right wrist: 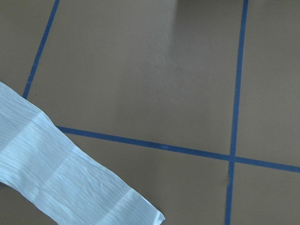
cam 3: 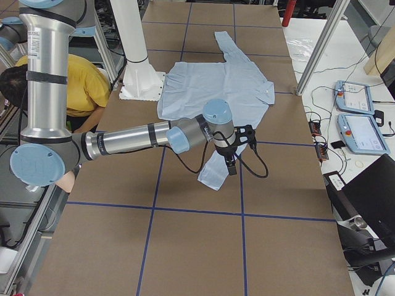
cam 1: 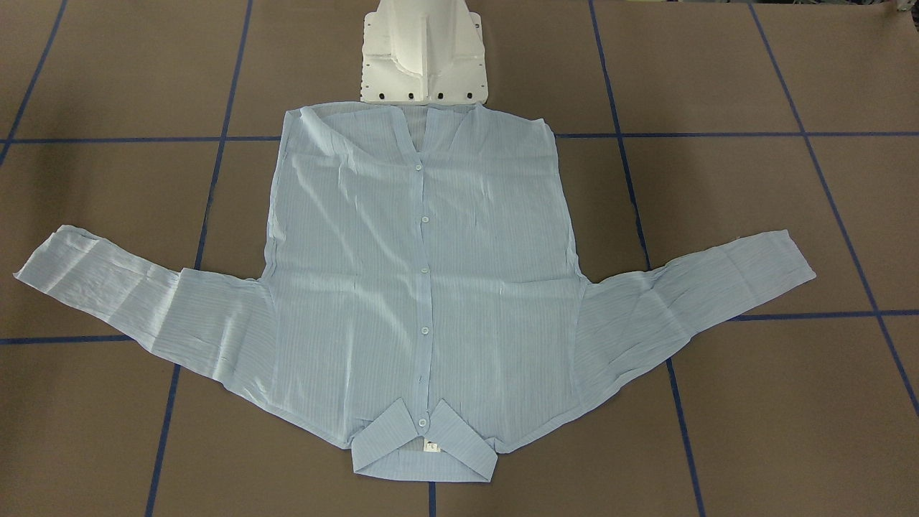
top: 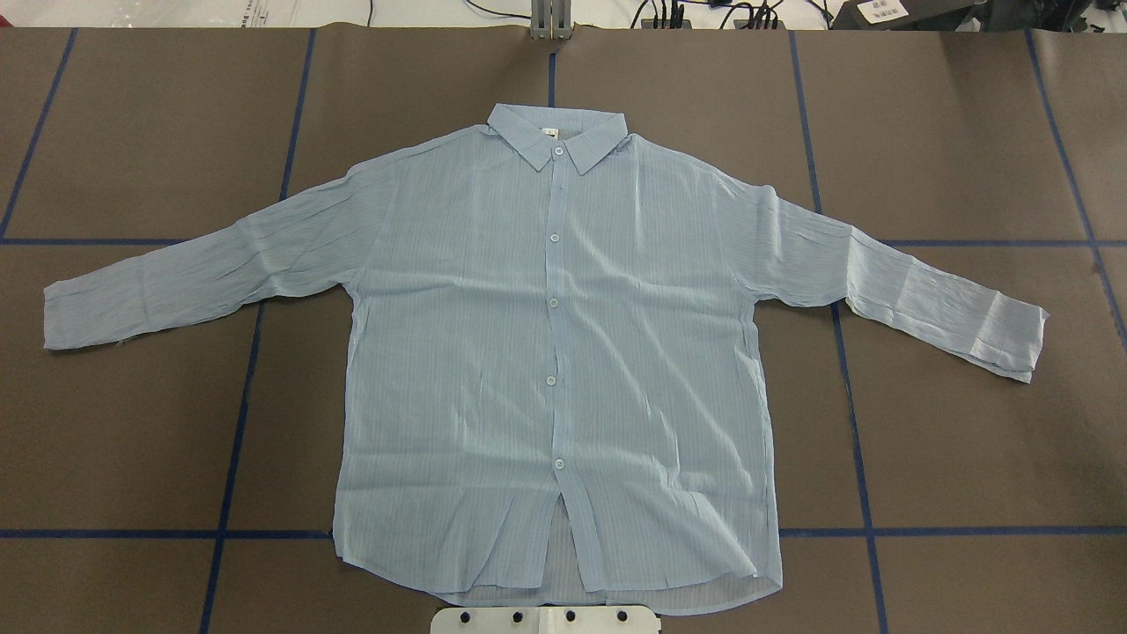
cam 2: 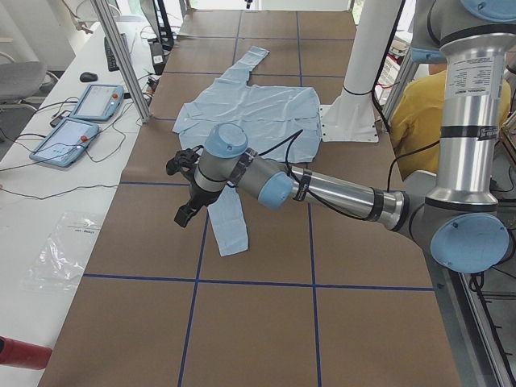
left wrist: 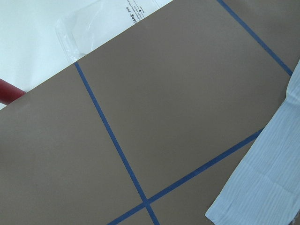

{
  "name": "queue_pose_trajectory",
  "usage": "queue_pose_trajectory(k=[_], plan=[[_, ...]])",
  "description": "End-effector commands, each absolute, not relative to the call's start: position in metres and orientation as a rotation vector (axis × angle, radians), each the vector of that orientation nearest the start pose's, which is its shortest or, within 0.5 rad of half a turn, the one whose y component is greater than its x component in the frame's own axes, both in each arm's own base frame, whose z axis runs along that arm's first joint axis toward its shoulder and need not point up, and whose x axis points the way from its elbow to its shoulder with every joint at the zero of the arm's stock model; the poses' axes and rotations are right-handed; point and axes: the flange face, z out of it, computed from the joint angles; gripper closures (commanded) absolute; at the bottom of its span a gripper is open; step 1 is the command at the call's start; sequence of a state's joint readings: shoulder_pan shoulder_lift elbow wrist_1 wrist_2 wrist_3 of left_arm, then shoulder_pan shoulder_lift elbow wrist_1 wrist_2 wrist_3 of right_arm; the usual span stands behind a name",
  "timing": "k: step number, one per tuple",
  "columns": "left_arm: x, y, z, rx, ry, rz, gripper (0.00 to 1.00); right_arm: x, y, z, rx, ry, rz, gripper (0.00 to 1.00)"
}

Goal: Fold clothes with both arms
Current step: 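Move the right gripper toward the cuff of the sleeve nearest it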

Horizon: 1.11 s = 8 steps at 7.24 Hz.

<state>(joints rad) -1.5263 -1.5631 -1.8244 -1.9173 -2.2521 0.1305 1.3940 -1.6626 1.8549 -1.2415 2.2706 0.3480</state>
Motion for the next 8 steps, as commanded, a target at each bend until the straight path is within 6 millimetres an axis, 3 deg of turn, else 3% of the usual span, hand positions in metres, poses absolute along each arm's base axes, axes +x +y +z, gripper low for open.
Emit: queue_pose_trajectory(k=[1, 2, 3, 4, 8], plan=[[-0.049, -0.504, 0.500, 0.602, 0.639, 0.366, 0.00, -0.091, -0.462, 0.541, 0.311, -0.795, 0.150, 0.00], [-0.049, -0.504, 0.500, 0.602, 0.640, 0.366, 0.00, -0.120, -0.459, 0.573, 0.323, -0.807, 0.172, 0.02], [-0.049, -0.504, 0.501, 0.600, 0.640, 0.366, 0.00, -0.133, -0.454, 0.623, 0.356, -0.825, 0.169, 0.04], [-0.049, -0.503, 0.501, 0.601, 0.642, 0.368, 0.00, -0.140, -0.448, 0.647, 0.370, -0.871, 0.203, 0.10], [-0.049, -0.503, 0.503, 0.597, 0.641, 0.369, 0.00, -0.159, -0.426, 0.673, 0.335, -0.819, 0.185, 0.27]])
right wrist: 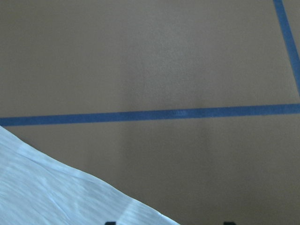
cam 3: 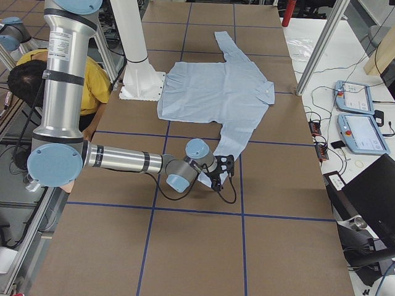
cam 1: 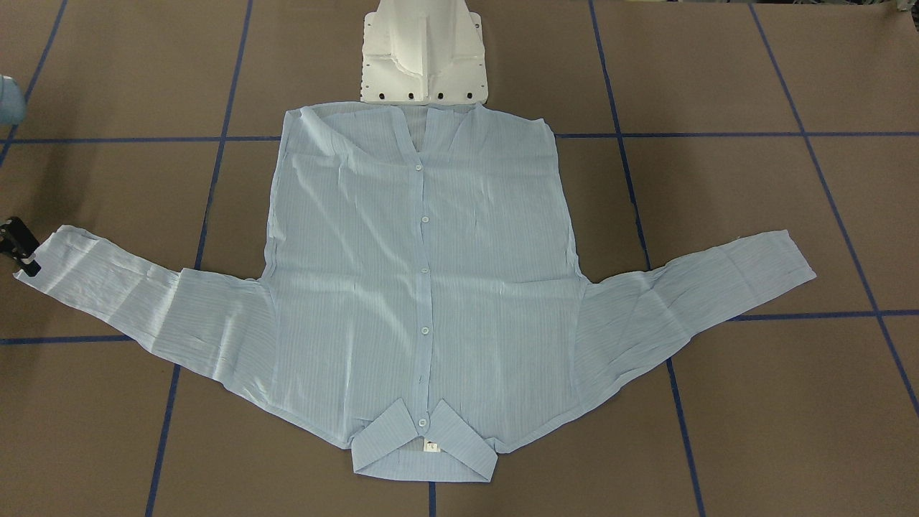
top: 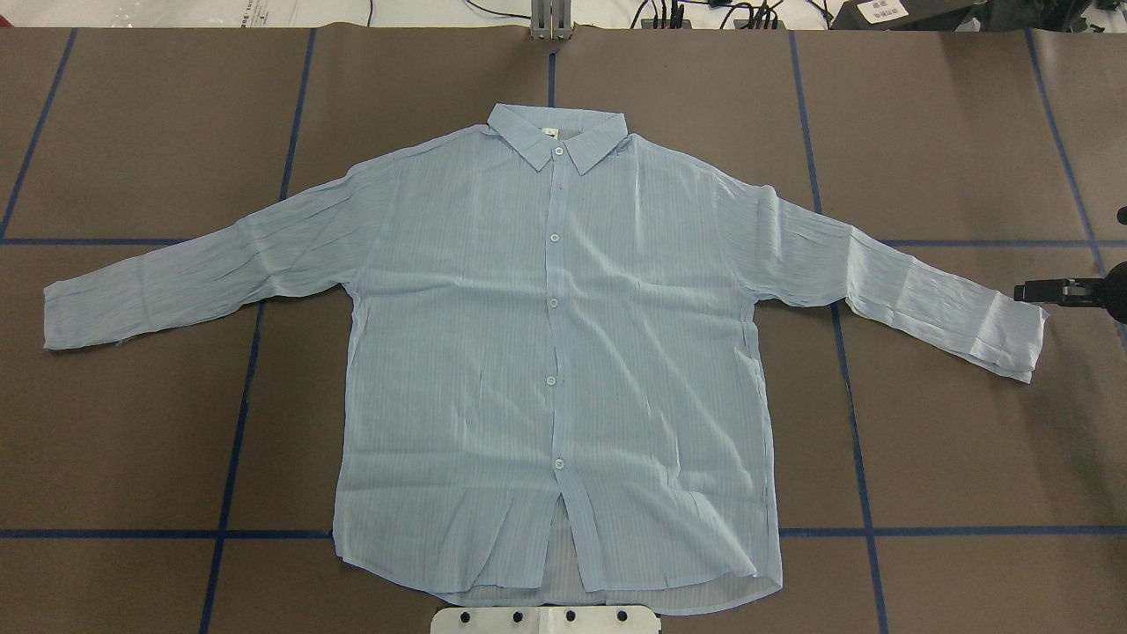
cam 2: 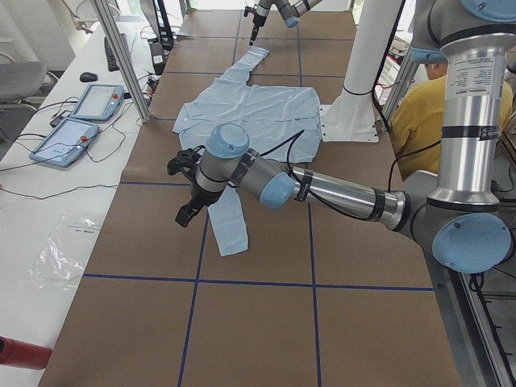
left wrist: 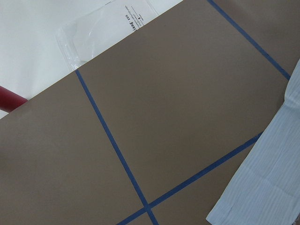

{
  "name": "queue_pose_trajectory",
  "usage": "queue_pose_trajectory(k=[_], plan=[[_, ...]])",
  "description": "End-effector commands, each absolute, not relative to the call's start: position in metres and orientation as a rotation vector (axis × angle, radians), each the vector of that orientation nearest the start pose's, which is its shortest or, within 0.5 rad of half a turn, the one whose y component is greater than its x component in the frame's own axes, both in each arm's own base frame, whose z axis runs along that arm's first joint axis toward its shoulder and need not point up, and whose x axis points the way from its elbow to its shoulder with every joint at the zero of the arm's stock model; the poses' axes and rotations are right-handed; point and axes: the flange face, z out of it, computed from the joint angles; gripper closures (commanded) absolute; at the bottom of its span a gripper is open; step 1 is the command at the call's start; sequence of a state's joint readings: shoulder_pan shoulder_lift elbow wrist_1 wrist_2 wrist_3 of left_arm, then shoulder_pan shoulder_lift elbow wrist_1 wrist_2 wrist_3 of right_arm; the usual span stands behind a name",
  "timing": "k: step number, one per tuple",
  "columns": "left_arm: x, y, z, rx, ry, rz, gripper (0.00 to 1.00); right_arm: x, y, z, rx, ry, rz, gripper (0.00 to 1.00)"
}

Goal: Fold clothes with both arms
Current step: 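Move the right gripper toward the cuff of the sleeve nearest it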

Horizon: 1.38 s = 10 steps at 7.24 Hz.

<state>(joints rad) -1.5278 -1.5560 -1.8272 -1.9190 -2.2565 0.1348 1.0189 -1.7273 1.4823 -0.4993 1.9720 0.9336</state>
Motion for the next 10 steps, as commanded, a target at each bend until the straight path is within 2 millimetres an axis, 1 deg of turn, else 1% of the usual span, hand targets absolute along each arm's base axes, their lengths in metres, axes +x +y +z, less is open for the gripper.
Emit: queue_pose_trajectory(k=[1, 3, 4, 5, 6, 7, 8, 9, 10], plan=[[-0.049, -0.503, 0.504, 0.596, 0.641, 0.370, 0.00, -0.167, -0.423, 0.674, 0.338, -0.807, 0.172, 0.27], [-0.049, -0.503, 0.504, 0.596, 0.641, 0.370, 0.00, -0.168, -0.414, 0.683, 0.332, -0.785, 0.165, 0.30], [-0.049, -0.502, 0.506, 0.594, 0.641, 0.368, 0.00, -0.169, -0.411, 0.685, 0.334, -0.776, 0.159, 0.34], [-0.049, -0.503, 0.505, 0.595, 0.641, 0.368, 0.00, -0.170, -0.411, 0.685, 0.334, -0.775, 0.158, 0.49], [-0.049, -0.502, 0.506, 0.594, 0.640, 0.369, 0.00, -0.170, -0.411, 0.685, 0.334, -0.774, 0.162, 0.84], [-0.049, -0.502, 0.506, 0.594, 0.640, 0.369, 0.00, -0.169, -0.412, 0.685, 0.343, -0.768, 0.169, 1.00], [-0.049, -0.502, 0.506, 0.595, 0.640, 0.371, 0.00, -0.169, -0.412, 0.685, 0.343, -0.766, 0.170, 1.00], [-0.049, -0.502, 0.506, 0.595, 0.640, 0.371, 0.00, -0.170, -0.413, 0.680, 0.349, -0.775, 0.167, 1.00], [-0.049, -0.502, 0.506, 0.595, 0.640, 0.371, 0.00, -0.171, -0.417, 0.669, 0.359, -0.793, 0.162, 1.00]])
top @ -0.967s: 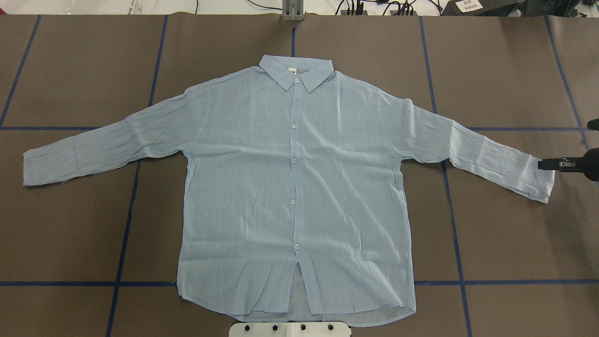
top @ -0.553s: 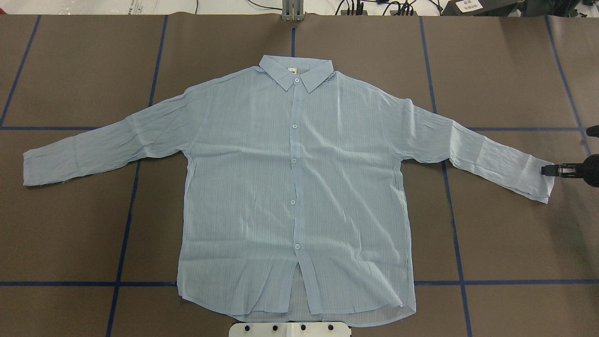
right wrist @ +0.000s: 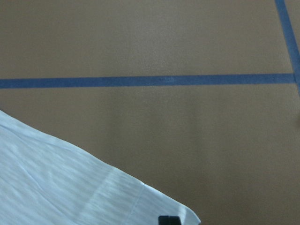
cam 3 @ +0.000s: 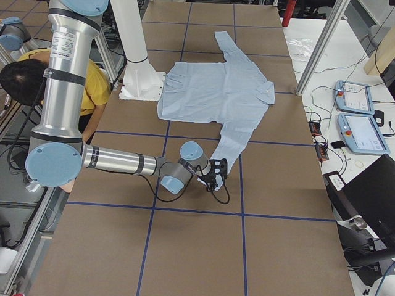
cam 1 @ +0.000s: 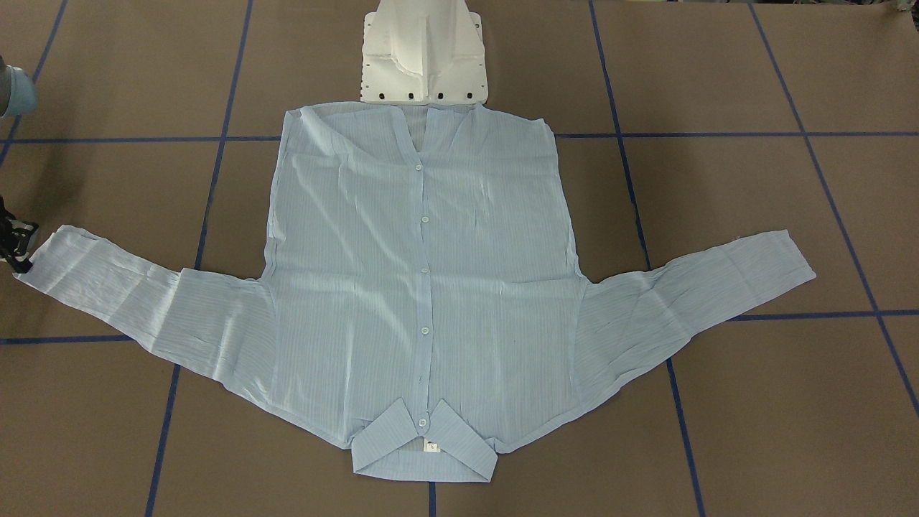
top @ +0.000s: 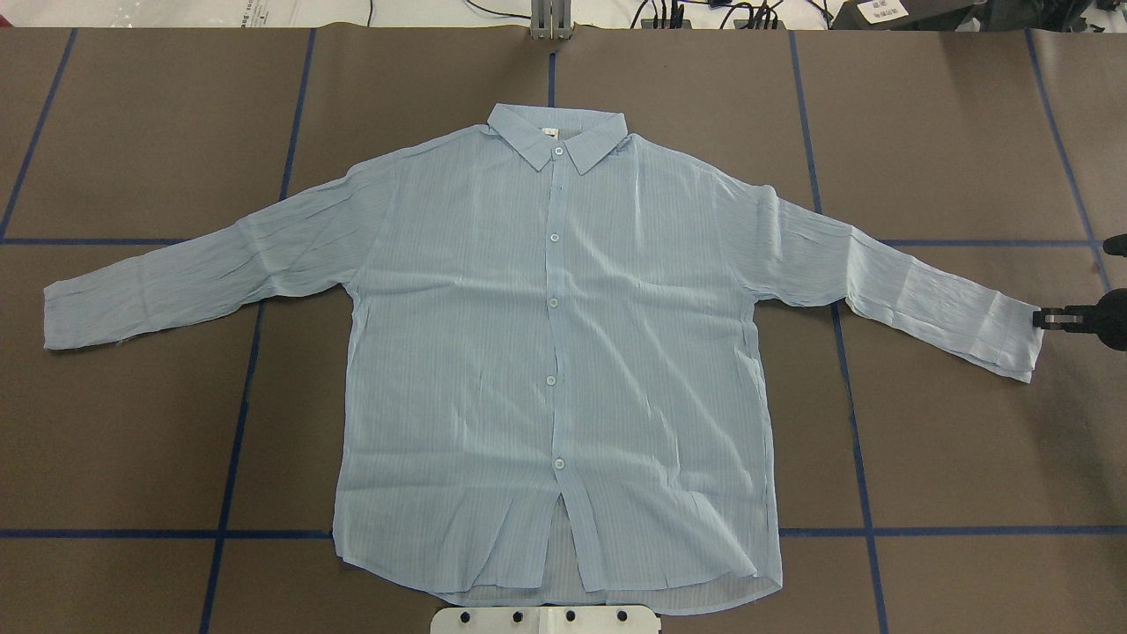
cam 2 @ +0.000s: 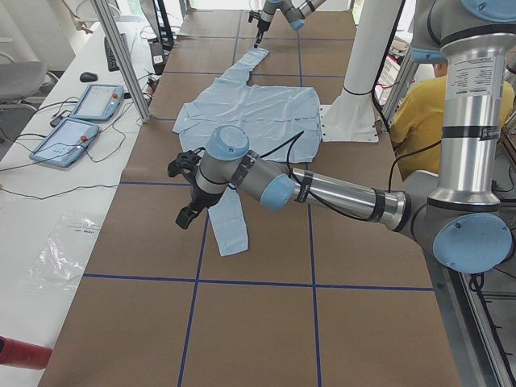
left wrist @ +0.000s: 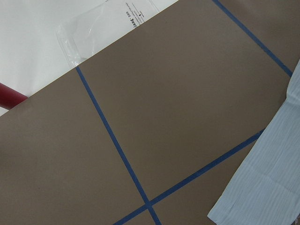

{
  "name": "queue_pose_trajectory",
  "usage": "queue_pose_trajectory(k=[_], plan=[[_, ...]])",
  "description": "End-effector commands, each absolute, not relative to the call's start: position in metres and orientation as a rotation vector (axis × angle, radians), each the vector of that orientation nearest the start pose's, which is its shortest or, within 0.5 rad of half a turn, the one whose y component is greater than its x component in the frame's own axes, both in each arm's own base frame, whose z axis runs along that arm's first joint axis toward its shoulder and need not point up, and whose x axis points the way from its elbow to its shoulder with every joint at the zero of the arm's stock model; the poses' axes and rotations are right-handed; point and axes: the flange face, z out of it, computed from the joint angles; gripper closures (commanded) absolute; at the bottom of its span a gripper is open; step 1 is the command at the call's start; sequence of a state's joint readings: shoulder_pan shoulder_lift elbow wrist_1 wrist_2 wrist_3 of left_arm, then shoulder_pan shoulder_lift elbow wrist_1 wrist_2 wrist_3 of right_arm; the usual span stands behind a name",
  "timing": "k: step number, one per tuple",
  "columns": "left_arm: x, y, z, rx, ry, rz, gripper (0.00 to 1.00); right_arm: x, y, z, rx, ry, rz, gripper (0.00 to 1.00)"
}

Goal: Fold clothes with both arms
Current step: 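Move the right gripper toward the cuff of the sleeve nearest it, then lower the right gripper and grasp the sleeve cuff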

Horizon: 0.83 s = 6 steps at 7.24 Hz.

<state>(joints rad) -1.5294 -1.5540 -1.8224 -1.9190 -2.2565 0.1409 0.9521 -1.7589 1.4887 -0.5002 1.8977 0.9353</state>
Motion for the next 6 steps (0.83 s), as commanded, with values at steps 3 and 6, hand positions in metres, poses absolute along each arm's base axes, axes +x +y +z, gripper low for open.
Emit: queue_pose_trajectory(k=[3, 6], plan=[[-0.050, -0.500, 0.508, 0.590, 0.641, 0.368, 0.00, -0.150, -0.461, 0.560, 0.309, -0.720, 0.250, 1.00], [-0.050, -0.500, 0.506, 0.594, 0.640, 0.369, 0.00, -0.151, -0.460, 0.611, 0.327, -0.721, 0.184, 0.33]])
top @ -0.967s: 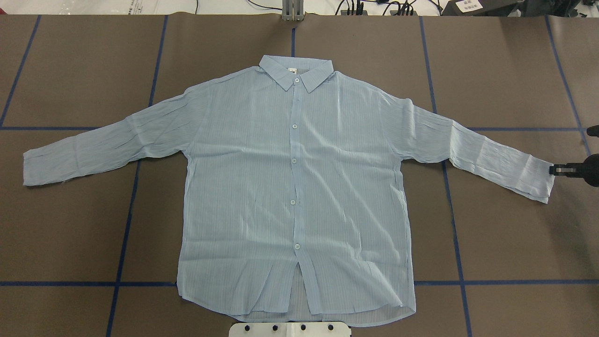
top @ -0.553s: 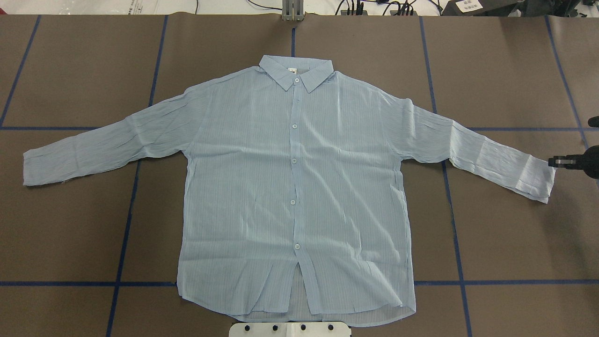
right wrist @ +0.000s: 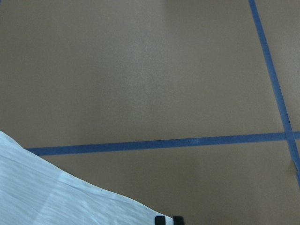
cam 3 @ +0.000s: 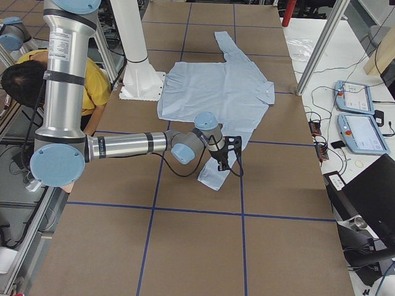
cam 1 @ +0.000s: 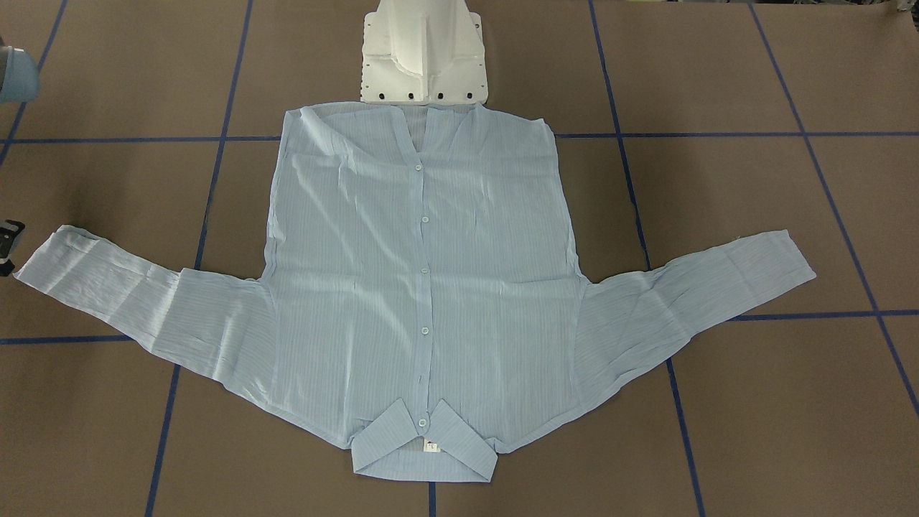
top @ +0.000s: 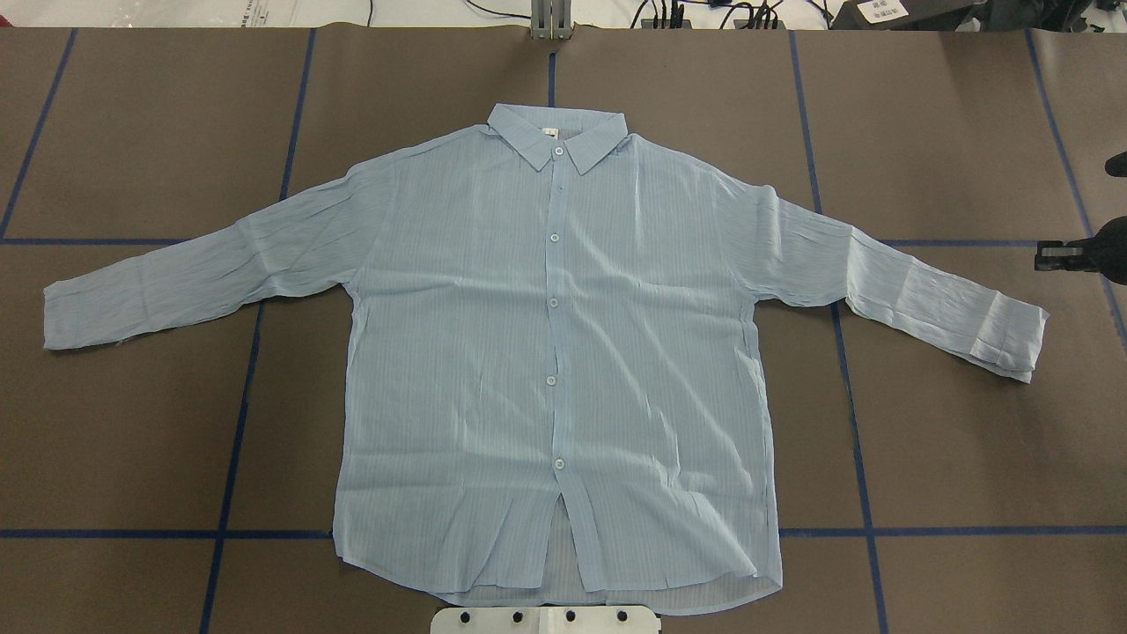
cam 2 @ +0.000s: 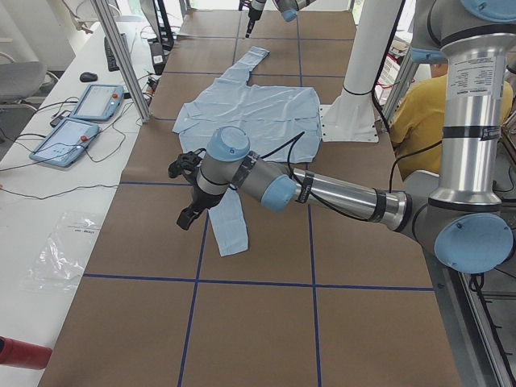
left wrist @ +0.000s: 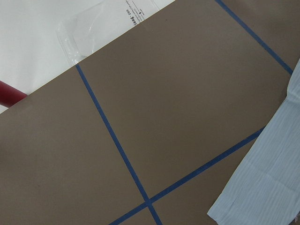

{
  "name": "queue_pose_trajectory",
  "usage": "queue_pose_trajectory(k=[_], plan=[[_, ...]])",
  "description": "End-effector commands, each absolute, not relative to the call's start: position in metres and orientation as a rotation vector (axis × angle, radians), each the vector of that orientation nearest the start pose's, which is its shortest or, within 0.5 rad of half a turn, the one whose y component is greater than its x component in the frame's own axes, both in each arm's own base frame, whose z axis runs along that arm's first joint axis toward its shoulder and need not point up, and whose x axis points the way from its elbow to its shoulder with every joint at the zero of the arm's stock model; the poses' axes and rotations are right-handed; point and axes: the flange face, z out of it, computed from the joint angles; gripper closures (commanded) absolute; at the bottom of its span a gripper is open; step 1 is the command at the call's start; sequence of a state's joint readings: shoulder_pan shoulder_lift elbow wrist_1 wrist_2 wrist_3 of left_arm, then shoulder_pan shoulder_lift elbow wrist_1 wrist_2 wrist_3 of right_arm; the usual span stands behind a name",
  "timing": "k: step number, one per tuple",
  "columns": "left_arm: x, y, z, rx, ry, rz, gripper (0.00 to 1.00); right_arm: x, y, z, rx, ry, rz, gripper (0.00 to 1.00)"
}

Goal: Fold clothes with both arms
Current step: 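Lower the right gripper and grasp the sleeve cuff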

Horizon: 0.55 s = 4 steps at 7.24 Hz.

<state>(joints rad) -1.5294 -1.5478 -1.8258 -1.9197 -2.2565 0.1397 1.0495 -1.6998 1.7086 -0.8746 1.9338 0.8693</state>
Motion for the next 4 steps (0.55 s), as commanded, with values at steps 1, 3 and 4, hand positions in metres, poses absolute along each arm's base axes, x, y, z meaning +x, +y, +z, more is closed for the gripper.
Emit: queue_pose_trajectory(k=[1, 3, 4], plan=[[-0.050, -0.500, 0.506, 0.594, 0.640, 0.369, 0.00, -0.149, -0.456, 0.644, 0.363, -0.753, 0.175, 0.30], [-0.050, -0.500, 0.506, 0.594, 0.640, 0.369, 0.00, -0.151, -0.447, 0.670, 0.359, -0.789, 0.166, 0.34], [-0.050, -0.500, 0.506, 0.595, 0.640, 0.371, 0.00, -0.160, -0.444, 0.671, 0.344, -0.794, 0.170, 0.37]])
